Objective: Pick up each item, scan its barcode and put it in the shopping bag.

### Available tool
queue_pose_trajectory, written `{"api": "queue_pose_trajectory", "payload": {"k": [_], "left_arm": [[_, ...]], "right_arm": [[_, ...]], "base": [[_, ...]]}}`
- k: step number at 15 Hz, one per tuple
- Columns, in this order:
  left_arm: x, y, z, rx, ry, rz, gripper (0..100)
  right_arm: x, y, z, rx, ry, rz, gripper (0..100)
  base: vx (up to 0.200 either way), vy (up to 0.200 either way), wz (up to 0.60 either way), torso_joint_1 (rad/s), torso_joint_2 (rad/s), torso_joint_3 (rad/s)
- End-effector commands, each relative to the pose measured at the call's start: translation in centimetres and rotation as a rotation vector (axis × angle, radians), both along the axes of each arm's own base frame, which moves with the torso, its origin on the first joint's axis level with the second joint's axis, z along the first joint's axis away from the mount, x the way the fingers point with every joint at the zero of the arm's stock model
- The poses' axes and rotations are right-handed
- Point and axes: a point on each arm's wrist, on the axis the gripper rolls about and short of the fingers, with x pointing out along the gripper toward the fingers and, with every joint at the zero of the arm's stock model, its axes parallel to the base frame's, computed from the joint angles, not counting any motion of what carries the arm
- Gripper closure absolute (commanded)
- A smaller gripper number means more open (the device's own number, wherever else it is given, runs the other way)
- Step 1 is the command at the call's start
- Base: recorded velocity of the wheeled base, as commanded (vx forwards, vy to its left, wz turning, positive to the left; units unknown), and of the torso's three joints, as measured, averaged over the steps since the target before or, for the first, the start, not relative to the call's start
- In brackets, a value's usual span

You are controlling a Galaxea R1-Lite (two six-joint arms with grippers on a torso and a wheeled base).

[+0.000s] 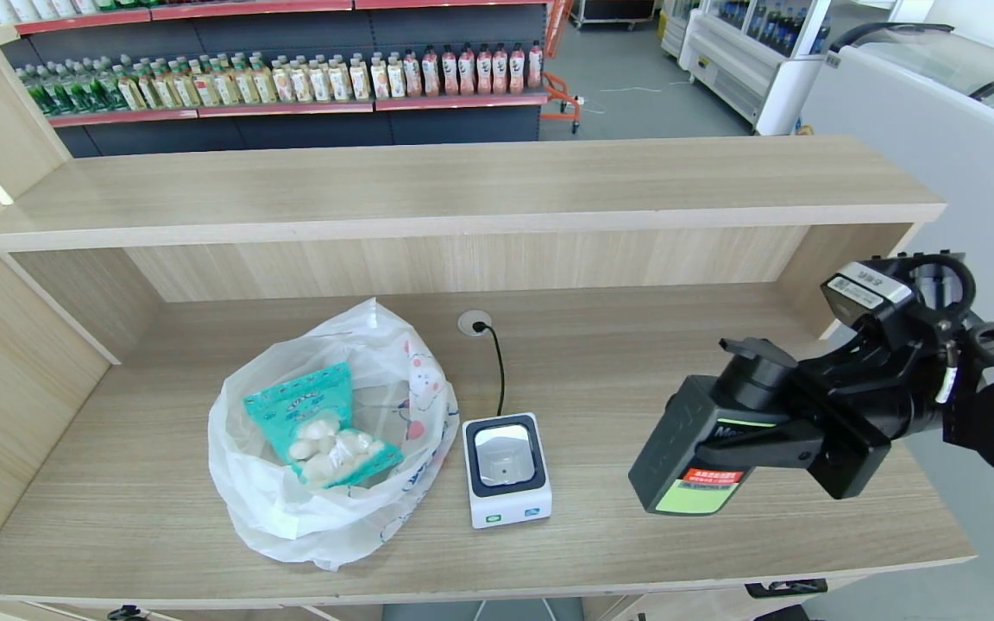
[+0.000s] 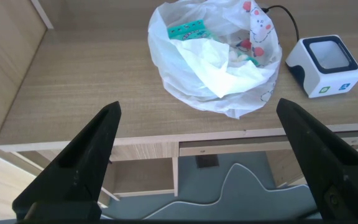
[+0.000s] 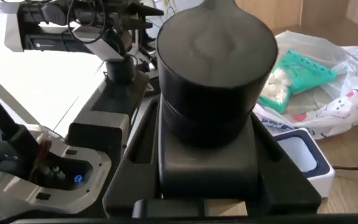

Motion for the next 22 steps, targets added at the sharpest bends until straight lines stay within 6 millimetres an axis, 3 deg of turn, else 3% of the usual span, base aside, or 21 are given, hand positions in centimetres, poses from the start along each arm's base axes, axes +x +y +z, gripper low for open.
{"api": "queue_pose_trajectory", "payload": {"k": [1,8,13,15,19,22], "left_arm": [[0.0,0.0,0.0,0.0,0.001,-0.001,0],[0.0,0.0,0.0,0.0,0.001,0.0,0],[0.0,0.0,0.0,0.0,0.001,-0.001,0],[0.0,0.0,0.0,0.0,0.001,0.0,0],[0.0,0.0,0.0,0.0,0.001,0.0,0],[0.0,0.0,0.0,0.0,0.001,-0.001,0]], "right_arm": [[1.0,-0.6,-1.3,-0.011,0.043,-0.032,100],[1.3,-2.8,-3.7,-0.03,0.291,-0.061,100],[-3.2,-5.6,5.4,-0.036,0.525,-0.149,100],[-3.0,-6.2,6.0,-0.031,0.521,-0.178,100],[-2.1,-6.2,5.3,-0.035,0.472,-0.209,100],[-1.2,-5.3,5.6,-0.167,0.277,-0.515,100]], "base": [[0.0,0.0,0.0,0.0,0.0,0.0],[0.0,0.0,0.0,0.0,0.0,0.0],[0.0,0.0,0.0,0.0,0.0,0.0],[0.0,0.0,0.0,0.0,0.0,0.0],[0.0,0.0,0.0,0.0,0.0,0.0],[0.0,0.0,0.0,0.0,0.0,0.0]]}}
